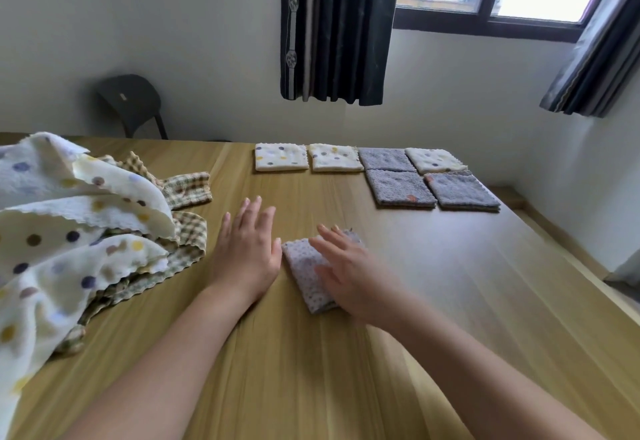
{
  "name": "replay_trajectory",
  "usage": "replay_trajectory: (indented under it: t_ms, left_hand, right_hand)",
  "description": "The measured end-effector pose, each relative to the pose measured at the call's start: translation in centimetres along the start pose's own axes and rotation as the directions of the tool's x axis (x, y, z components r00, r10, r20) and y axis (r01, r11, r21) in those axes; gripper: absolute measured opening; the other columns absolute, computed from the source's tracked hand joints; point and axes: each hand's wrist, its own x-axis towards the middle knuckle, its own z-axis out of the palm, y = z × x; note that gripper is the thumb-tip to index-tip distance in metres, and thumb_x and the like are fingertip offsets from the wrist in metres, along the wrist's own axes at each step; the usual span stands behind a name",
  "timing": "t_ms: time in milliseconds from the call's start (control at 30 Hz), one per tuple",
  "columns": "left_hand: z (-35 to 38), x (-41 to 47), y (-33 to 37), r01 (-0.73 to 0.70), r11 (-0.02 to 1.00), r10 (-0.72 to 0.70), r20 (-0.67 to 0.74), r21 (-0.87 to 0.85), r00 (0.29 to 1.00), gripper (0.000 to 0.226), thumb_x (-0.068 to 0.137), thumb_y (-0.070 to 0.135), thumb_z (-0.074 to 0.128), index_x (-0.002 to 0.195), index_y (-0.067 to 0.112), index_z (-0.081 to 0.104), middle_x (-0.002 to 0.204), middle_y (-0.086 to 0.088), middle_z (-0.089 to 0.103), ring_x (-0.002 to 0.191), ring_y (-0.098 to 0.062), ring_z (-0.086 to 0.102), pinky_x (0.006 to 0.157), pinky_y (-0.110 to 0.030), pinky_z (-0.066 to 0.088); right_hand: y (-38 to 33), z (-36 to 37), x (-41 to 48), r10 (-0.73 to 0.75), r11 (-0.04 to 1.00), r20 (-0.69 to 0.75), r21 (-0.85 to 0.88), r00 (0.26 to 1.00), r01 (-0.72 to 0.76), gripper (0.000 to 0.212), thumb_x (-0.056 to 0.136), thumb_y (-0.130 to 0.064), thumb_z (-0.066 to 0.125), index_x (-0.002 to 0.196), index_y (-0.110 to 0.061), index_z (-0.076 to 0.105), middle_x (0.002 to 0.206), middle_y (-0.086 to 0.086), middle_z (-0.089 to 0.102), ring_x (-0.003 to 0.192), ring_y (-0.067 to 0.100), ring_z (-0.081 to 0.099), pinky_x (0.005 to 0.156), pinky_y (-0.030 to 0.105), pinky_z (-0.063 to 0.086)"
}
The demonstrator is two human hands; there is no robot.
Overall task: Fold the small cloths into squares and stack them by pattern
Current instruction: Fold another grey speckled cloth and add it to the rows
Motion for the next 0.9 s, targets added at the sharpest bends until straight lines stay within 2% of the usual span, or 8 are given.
replay_trajectory:
  t_ms: [67,167,467,900]
  left_hand:
    - [0.5,0.1,-0.5,0.088,0.996,-0.087,0.105,-0.002,0.991,0.059,0.100,0.039,0.033,0.152,0.018,0.016,0.161,-0.005,0.007,0.149,-0.019,0.000,0.121,-0.040,0.000]
    - [0.9,0.4,-0.9,0.182,0.983,-0.176,0.234,0.000,0.956,0.061,0.100,0.046,0.029,0.153,0.020,0.013,0.162,-0.005,0.004,0.149,-0.019,-0.001,0.120,-0.040,-0.001]
    - [1.0,0.3,-0.6,0.184,0.983,-0.185,0.256,0.026,0.949,0.061,0.100,0.048,0.025,0.154,0.023,0.012,0.162,-0.005,0.000,0.149,-0.019,-0.003,0.120,-0.041,-0.003]
    - [1.5,0.5,-0.9,0.192,0.981,-0.188,0.233,0.006,0.954,0.061,0.099,0.047,0.025,0.154,0.024,0.011,0.162,-0.005,-0.001,0.149,-0.018,-0.005,0.120,-0.041,-0.005]
  right_hand:
    - [-0.4,1.4,0.7,0.098,0.991,0.179,-0.109,0.979,-0.079,0.054,0.103,-0.042,0.027,0.153,-0.023,0.016,0.162,0.008,0.003,0.149,0.029,-0.003,0.121,0.043,0.002]
    - [0.7,1.7,2.8,0.193,0.968,0.233,-0.205,0.953,-0.146,0.060,0.101,-0.053,0.017,0.154,-0.031,0.001,0.162,0.005,-0.010,0.147,0.028,-0.014,0.118,0.046,-0.008]
    - [6.1,1.4,12.2,0.377,0.910,0.157,-0.243,0.913,-0.335,0.059,0.100,-0.053,0.017,0.154,-0.032,0.007,0.162,0.005,-0.005,0.148,0.031,-0.008,0.117,0.054,-0.006]
    - [9.1,1.0,17.4,0.433,0.888,0.145,-0.238,0.889,-0.394,0.060,0.100,-0.053,0.015,0.154,-0.030,0.004,0.162,0.005,-0.005,0.148,0.030,-0.008,0.117,0.053,-0.006]
